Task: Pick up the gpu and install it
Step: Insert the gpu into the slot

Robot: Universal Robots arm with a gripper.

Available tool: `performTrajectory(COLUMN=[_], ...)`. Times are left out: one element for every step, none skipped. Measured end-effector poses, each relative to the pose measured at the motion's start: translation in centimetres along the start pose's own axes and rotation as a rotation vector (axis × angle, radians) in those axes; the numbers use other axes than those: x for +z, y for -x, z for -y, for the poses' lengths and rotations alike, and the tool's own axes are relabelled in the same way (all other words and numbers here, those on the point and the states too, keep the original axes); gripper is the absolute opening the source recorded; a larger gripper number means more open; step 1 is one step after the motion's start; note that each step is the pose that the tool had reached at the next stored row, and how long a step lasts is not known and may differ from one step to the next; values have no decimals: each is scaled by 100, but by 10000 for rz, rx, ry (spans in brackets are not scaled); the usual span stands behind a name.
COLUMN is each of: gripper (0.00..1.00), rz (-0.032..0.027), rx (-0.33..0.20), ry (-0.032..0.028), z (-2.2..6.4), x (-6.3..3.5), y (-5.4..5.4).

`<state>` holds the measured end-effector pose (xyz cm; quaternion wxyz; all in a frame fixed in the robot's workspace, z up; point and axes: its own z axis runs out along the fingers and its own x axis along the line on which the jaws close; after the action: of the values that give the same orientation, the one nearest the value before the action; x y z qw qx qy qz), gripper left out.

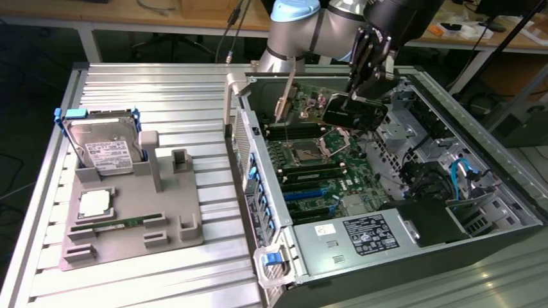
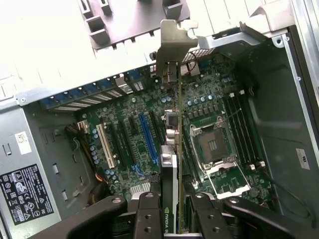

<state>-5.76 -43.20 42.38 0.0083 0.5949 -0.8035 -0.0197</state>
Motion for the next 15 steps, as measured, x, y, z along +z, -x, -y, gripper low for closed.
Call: performTrajectory(gripper=[27,27,27,27,27,27,27,27,27,27,27,27,27,27,27], rz=[-5,-9,-11,-14,-17,-20,-22,-24,-27,-30,-32,-34,-36,-39,-41], rx=[-128,-195,-253,-311,-371,-436,-492,-550,-609,-681,-730,-791,-841,-911,-950], ry=[3,4,5,6,7,8,8,9,10,10,11,12,12,13,14], z=[0,0,0,0,0,0,0,0,0,0,-1,-1,-1,-1,-1], x=[0,0,0,0,0,0,0,0,0,0,0,0,0,0,0], y=[0,1,1,1,1,1,2,2,2,2,2,2,2,3,3])
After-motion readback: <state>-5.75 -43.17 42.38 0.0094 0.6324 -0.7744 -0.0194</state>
